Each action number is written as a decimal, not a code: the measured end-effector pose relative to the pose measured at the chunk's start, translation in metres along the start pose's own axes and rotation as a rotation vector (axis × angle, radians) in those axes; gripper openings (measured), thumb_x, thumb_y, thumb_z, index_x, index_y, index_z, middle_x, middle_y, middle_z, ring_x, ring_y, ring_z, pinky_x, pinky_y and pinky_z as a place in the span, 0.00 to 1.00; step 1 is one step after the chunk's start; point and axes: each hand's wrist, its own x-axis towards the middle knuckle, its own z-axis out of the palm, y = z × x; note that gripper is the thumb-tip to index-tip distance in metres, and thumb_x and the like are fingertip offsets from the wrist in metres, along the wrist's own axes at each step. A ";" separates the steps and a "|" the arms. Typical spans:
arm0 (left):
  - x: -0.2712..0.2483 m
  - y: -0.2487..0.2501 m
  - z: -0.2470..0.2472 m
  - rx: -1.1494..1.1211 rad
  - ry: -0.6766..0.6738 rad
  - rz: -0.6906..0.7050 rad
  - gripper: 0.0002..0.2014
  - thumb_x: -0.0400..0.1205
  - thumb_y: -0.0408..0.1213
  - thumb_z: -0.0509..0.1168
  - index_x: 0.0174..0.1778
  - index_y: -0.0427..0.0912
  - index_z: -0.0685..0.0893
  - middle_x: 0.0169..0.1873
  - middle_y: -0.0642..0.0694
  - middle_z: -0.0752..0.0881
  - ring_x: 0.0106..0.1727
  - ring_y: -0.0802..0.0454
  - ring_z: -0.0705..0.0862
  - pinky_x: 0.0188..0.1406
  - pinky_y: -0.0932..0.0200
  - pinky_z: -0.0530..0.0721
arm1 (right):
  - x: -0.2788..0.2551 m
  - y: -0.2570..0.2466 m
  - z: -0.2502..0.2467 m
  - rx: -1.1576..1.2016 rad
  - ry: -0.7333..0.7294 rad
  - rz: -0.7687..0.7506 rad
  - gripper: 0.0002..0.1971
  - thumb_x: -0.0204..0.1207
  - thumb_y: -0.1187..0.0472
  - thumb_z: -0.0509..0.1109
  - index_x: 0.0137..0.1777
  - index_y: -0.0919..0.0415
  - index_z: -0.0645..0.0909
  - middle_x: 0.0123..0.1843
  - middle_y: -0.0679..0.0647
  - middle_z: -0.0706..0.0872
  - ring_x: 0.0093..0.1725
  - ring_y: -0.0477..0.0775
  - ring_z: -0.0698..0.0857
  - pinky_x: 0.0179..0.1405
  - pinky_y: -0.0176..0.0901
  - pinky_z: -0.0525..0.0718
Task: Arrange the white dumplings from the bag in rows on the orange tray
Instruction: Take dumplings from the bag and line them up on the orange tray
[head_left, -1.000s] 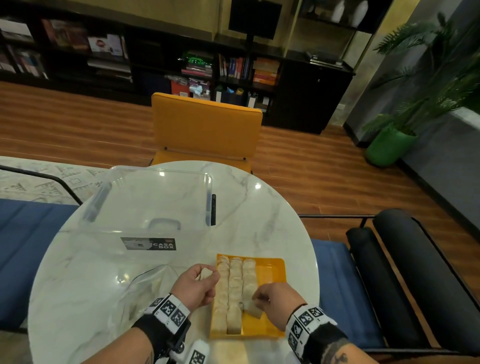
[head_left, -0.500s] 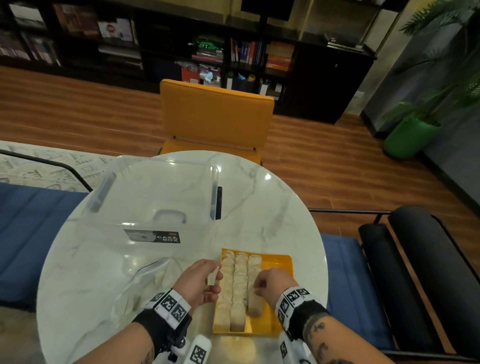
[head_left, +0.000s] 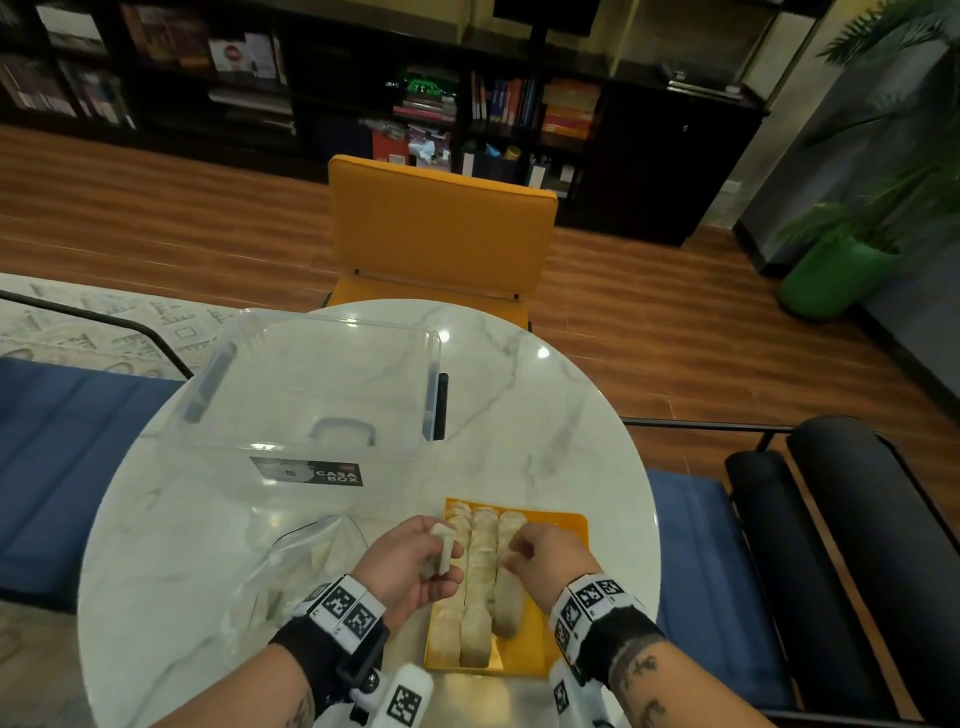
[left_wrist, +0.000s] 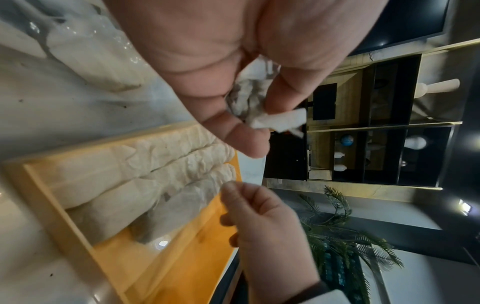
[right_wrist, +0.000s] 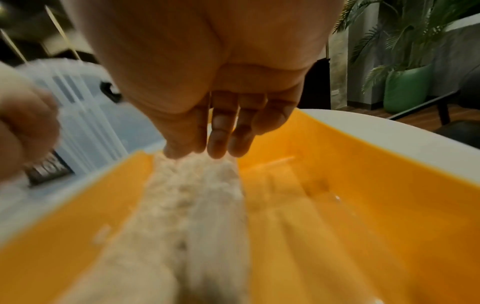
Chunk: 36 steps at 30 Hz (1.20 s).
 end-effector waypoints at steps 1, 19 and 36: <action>0.000 0.000 0.001 0.006 0.005 0.015 0.06 0.85 0.24 0.59 0.52 0.34 0.79 0.38 0.36 0.85 0.31 0.44 0.85 0.26 0.57 0.87 | -0.004 -0.005 -0.004 0.070 0.043 -0.034 0.08 0.79 0.47 0.71 0.54 0.48 0.85 0.51 0.45 0.88 0.50 0.47 0.85 0.52 0.40 0.83; -0.033 0.006 0.027 0.110 -0.050 0.198 0.04 0.82 0.28 0.68 0.50 0.36 0.83 0.35 0.41 0.89 0.34 0.47 0.90 0.31 0.61 0.89 | -0.056 -0.039 -0.054 0.481 0.317 -0.228 0.03 0.77 0.52 0.76 0.44 0.49 0.88 0.39 0.45 0.90 0.41 0.40 0.86 0.43 0.32 0.83; -0.006 -0.023 -0.022 0.760 0.204 0.274 0.02 0.80 0.44 0.68 0.43 0.52 0.84 0.31 0.47 0.87 0.24 0.50 0.82 0.26 0.55 0.82 | -0.063 -0.024 -0.042 0.053 0.101 -0.137 0.07 0.84 0.54 0.65 0.54 0.48 0.85 0.52 0.48 0.89 0.49 0.51 0.86 0.50 0.43 0.84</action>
